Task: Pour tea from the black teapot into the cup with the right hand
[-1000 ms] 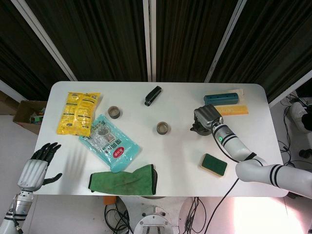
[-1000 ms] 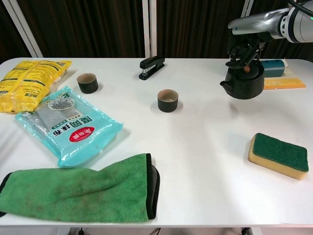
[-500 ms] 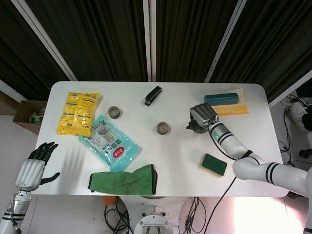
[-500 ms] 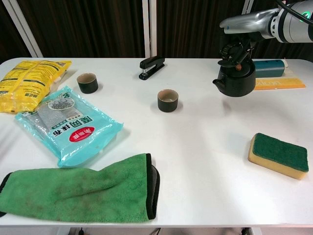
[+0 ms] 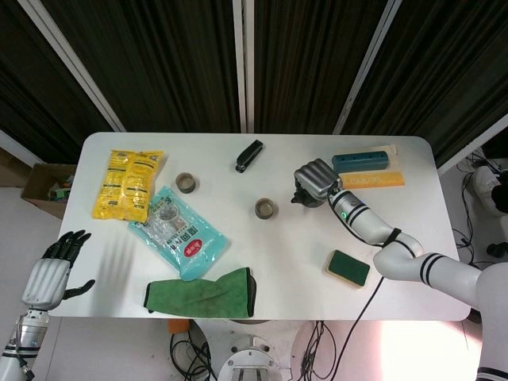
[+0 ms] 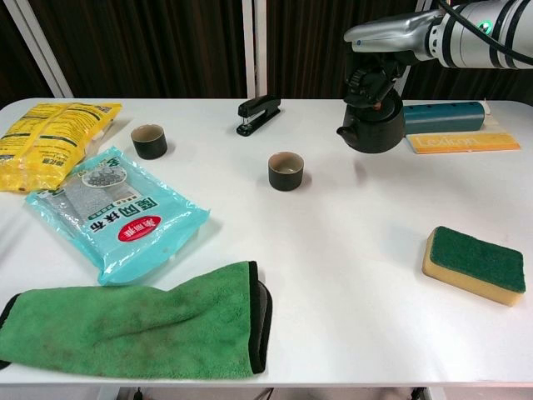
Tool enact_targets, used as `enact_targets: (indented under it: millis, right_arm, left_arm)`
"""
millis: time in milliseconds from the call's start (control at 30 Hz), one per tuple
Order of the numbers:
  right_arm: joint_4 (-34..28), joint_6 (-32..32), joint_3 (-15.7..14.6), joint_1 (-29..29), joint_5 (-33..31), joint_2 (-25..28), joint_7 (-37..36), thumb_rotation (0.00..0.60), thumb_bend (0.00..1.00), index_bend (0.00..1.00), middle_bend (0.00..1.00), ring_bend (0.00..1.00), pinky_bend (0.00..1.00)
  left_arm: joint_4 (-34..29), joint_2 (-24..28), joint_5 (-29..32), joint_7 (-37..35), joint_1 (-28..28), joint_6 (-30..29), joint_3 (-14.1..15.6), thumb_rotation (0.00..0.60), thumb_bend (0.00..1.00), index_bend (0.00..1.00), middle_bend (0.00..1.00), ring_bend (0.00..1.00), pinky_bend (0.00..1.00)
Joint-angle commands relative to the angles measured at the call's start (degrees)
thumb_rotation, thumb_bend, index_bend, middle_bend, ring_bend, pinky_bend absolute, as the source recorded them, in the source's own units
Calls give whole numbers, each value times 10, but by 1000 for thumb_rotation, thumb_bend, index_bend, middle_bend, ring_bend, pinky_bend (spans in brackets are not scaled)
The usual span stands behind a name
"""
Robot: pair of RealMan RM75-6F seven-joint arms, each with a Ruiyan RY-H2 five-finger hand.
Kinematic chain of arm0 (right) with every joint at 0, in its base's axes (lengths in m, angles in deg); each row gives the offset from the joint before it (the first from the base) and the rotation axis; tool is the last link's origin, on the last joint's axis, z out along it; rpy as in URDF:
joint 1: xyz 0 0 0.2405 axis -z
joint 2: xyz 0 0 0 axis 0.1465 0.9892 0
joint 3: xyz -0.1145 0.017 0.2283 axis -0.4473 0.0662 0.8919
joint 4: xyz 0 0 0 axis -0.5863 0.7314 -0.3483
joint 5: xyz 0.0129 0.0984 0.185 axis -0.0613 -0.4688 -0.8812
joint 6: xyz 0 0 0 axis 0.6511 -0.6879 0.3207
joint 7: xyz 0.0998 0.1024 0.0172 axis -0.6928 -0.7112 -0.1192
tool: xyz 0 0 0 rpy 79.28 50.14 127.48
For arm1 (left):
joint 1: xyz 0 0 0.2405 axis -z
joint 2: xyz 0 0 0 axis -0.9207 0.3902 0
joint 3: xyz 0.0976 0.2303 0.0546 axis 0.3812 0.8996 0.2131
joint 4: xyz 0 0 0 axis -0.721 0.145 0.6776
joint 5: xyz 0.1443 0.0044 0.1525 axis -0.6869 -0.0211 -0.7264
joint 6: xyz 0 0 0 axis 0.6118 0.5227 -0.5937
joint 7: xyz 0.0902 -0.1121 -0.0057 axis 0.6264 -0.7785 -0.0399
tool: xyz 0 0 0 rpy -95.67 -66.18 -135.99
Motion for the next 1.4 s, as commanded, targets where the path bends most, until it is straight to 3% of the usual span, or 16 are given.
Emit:
enact_targets:
  millis: [33, 733, 1400]
  right_arm:
    - [37, 7, 2, -11, 31, -27, -32, 536, 433, 1000, 1000, 902, 627]
    - [184, 22, -2, -62, 98, -144, -115, 554, 428, 1000, 1000, 903, 627]
    - [183, 37, 2, -76, 87, -148, -64, 555, 426, 1000, 1000, 903, 627]
  left_arm:
    - [0, 0, 1, -1, 0, 2, 0, 600, 130, 121, 87, 79, 227]
    - [27, 2, 11, -35, -9, -1, -2, 600, 129, 121, 87, 79, 227]
    - [48, -5, 10, -58, -13, -5, -2, 600, 130, 121, 87, 79, 227]
